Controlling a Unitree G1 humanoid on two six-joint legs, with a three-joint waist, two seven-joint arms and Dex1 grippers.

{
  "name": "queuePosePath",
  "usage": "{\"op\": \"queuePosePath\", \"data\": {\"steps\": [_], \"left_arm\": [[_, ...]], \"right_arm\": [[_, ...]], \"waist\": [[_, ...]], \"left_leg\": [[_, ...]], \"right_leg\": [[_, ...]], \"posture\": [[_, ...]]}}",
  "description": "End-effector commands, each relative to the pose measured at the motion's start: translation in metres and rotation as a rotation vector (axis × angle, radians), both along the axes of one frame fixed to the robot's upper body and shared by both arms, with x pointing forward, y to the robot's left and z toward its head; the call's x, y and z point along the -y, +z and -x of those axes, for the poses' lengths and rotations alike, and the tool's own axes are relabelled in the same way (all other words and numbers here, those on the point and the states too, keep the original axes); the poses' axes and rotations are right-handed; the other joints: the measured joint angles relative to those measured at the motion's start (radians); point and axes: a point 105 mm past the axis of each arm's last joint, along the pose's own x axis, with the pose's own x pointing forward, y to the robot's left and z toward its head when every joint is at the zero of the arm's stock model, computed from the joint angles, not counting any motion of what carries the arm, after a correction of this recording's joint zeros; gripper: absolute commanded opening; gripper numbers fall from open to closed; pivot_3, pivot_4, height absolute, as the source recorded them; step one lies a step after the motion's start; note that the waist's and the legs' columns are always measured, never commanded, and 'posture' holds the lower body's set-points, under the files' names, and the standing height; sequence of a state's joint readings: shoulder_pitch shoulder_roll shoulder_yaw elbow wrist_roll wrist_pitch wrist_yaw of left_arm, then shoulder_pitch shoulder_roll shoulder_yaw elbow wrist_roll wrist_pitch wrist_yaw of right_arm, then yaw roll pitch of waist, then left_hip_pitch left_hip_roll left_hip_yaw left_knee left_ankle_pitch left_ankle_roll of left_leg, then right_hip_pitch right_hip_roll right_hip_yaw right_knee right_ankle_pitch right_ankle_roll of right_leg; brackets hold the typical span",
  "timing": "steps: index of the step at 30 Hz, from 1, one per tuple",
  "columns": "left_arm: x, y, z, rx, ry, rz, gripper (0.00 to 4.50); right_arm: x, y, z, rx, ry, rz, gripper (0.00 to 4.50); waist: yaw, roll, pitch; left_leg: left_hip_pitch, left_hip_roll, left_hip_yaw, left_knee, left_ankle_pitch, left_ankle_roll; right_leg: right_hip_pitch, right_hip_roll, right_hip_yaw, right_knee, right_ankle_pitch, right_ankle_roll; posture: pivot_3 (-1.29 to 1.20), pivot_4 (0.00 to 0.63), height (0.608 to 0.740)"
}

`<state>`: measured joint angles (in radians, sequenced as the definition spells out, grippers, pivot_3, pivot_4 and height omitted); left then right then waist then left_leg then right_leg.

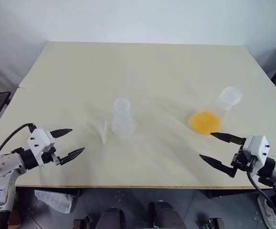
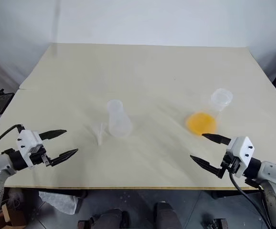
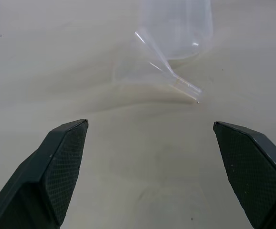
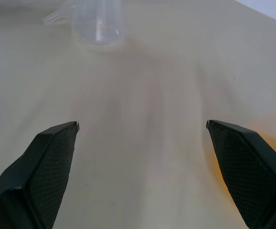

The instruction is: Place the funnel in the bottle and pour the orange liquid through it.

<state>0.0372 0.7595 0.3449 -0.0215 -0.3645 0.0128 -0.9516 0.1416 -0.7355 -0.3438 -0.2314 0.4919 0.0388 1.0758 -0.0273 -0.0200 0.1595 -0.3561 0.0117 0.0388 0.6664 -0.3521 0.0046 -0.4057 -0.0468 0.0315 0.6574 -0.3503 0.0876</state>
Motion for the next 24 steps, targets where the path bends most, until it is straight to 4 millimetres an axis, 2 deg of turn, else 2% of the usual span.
{"op": "queuePosePath", "data": {"steps": [1, 9, 14, 16, 18, 20, 22, 24], "left_arm": [[-0.002, 0.006, 0.001, 0.037, 0.010, -0.010, 4.47], [-0.001, 0.010, 0.007, 0.027, 0.021, 0.090, 4.47], [-0.015, 0.009, 0.016, 0.004, 0.092, 0.160, 4.47], [-0.029, 0.003, 0.024, -0.027, 0.147, 0.190, 4.47], [-0.063, -0.016, 0.037, -0.075, 0.282, 0.199, 4.47], [-0.087, -0.027, 0.044, -0.094, 0.366, 0.196, 4.47], [-0.095, -0.026, 0.042, -0.077, 0.399, 0.199, 4.47], [-0.092, -0.020, 0.036, -0.061, 0.372, 0.197, 4.47]], "right_arm": [[-0.001, 0.006, -0.001, 0.030, 0.006, -0.005, 4.50], [-0.007, 0.007, -0.006, 0.036, 0.027, -0.019, 4.50], [-0.023, 0.017, -0.009, 0.063, 0.070, -0.071, 4.50], [-0.038, 0.029, -0.011, 0.093, 0.107, -0.105, 4.50], [-0.060, 0.045, -0.011, 0.139, 0.185, -0.147, 4.50], [-0.077, 0.051, -0.004, 0.157, 0.274, -0.139, 4.50], [-0.085, 0.054, 0.001, 0.167, 0.317, -0.134, 4.50], [-0.087, 0.057, 0.000, 0.178, 0.310, -0.151, 4.50]], "waist": [[0.000, 0.000, 0.000], [0.000, 0.000, 0.000], [-0.003, 0.000, 0.000], [-0.003, 0.000, 0.000], [-0.005, 0.000, 0.000], [-0.010, 0.001, 0.000], [-0.003, 0.000, 0.000], [0.011, -0.002, -0.001]], "left_leg": [[0.000, 0.000, 0.000, 0.000, 0.000, 0.000], [0.000, 0.000, 0.000, 0.000, 0.000, 0.000], [0.000, 0.000, 0.000, 0.000, 0.000, 0.000], [0.000, 0.000, 0.000, 0.000, 0.000, 0.000], [0.000, 0.000, 0.000, 0.000, 0.000, 0.000], [0.000, 0.000, 0.000, 0.000, 0.000, 0.000], [0.000, 0.000, -0.001, -0.001, 0.000, 0.000], [-0.001, 0.000, -0.002, 0.000, 0.000, 0.000]], "right_leg": [[0.000, 0.000, 0.000, 0.000, 0.000, 0.000], [0.000, 0.000, 0.000, 0.000, 0.000, 0.000], [0.000, 0.000, 0.000, 0.001, 0.000, 0.000], [0.000, 0.000, 0.000, 0.001, 0.000, 0.000], [-0.001, 0.000, 0.000, 0.001, 0.000, 0.000], [-0.002, 0.000, 0.000, 0.001, 0.000, 0.000], [-0.002, 0.000, -0.002, 0.001, -0.001, -0.001], [-0.001, -0.001, -0.003, 0.001, 0.000, -0.001]], "posture": [[0.00, 0.150, 0.740], [0.00, 0.150, 0.740], [0.00, 0.150, 0.740], [0.00, 0.150, 0.740], [0.00, 0.150, 0.740], [0.00, 0.150, 0.740], [0.00, 0.150, 0.740], [0.00, 0.150, 0.740]]}}
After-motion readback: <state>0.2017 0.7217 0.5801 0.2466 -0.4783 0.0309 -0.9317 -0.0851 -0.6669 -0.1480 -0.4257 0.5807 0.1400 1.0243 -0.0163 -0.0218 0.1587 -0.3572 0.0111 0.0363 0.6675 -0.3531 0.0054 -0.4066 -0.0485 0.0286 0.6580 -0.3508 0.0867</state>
